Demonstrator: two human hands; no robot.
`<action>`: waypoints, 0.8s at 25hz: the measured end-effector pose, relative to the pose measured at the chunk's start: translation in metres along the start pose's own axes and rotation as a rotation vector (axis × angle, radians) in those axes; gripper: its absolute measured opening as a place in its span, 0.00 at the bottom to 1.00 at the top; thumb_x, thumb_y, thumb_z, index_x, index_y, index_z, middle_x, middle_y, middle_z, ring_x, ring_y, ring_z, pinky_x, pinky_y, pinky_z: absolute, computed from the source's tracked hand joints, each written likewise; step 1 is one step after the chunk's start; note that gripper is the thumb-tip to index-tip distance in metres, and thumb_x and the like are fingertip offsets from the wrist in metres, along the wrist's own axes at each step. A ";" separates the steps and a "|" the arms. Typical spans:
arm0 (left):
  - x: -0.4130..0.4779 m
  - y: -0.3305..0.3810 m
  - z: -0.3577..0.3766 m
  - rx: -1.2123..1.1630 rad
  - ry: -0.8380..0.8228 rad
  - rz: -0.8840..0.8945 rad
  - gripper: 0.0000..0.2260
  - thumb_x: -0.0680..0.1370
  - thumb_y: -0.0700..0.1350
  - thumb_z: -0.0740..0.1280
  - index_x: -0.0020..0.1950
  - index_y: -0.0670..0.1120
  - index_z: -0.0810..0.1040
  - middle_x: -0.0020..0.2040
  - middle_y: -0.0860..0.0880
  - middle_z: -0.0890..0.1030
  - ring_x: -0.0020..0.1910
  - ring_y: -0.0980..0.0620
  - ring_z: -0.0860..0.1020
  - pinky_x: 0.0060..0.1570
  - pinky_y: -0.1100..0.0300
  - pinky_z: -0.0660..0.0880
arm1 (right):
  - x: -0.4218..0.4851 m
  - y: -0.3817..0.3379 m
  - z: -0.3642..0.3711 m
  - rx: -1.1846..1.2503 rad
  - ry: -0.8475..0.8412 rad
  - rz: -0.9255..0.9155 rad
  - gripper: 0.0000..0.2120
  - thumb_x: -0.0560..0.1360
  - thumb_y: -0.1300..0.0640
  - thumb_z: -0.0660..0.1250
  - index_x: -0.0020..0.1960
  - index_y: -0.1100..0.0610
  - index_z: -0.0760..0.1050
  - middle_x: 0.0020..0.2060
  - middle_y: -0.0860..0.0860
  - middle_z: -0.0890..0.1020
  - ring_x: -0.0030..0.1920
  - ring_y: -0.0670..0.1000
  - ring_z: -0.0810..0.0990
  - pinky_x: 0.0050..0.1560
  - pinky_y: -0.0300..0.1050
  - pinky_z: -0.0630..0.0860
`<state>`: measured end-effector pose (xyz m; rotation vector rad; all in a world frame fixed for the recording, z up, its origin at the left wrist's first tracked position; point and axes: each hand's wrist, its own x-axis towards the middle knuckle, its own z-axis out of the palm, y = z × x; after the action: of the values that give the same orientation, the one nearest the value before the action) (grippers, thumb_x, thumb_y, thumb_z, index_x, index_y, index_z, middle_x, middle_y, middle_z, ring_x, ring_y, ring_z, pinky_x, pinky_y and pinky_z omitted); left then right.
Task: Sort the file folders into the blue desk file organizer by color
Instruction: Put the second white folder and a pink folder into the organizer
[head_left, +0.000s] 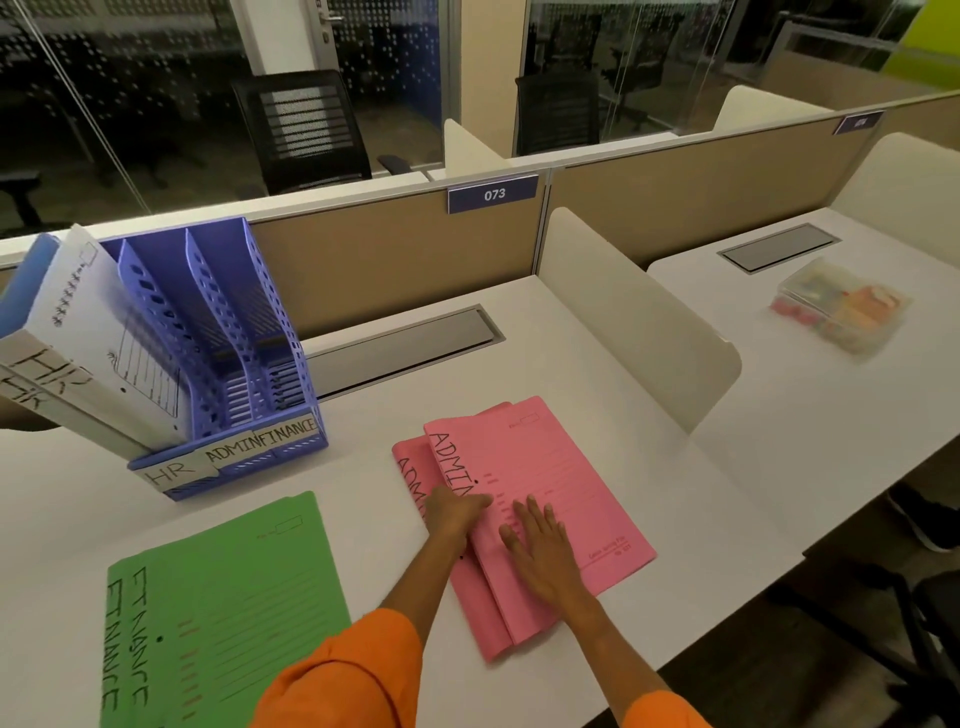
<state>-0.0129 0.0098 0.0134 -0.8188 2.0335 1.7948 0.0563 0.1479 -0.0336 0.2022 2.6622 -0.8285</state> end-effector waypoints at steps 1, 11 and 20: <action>-0.004 -0.002 0.004 0.003 -0.016 0.038 0.19 0.67 0.35 0.77 0.54 0.39 0.75 0.52 0.42 0.82 0.49 0.44 0.81 0.48 0.52 0.81 | -0.001 0.000 0.001 0.005 0.011 -0.004 0.33 0.80 0.34 0.46 0.80 0.46 0.46 0.81 0.47 0.45 0.80 0.51 0.40 0.80 0.53 0.39; -0.024 0.003 0.002 -0.371 -0.055 0.083 0.22 0.69 0.28 0.74 0.59 0.40 0.73 0.55 0.40 0.82 0.53 0.41 0.82 0.54 0.46 0.81 | 0.007 -0.030 -0.021 -0.001 0.267 -0.096 0.40 0.74 0.28 0.35 0.80 0.47 0.44 0.80 0.46 0.44 0.80 0.50 0.39 0.79 0.56 0.37; -0.031 0.037 -0.122 -0.373 -0.001 0.313 0.21 0.70 0.32 0.74 0.57 0.48 0.75 0.53 0.46 0.84 0.49 0.45 0.85 0.46 0.47 0.83 | 0.040 -0.096 -0.068 0.225 0.410 -0.036 0.39 0.79 0.35 0.54 0.80 0.58 0.51 0.79 0.57 0.56 0.78 0.57 0.56 0.77 0.60 0.52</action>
<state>0.0066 -0.1011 0.0818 -0.6129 1.9387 2.3954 -0.0221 0.1093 0.0543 0.4223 2.9467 -1.2126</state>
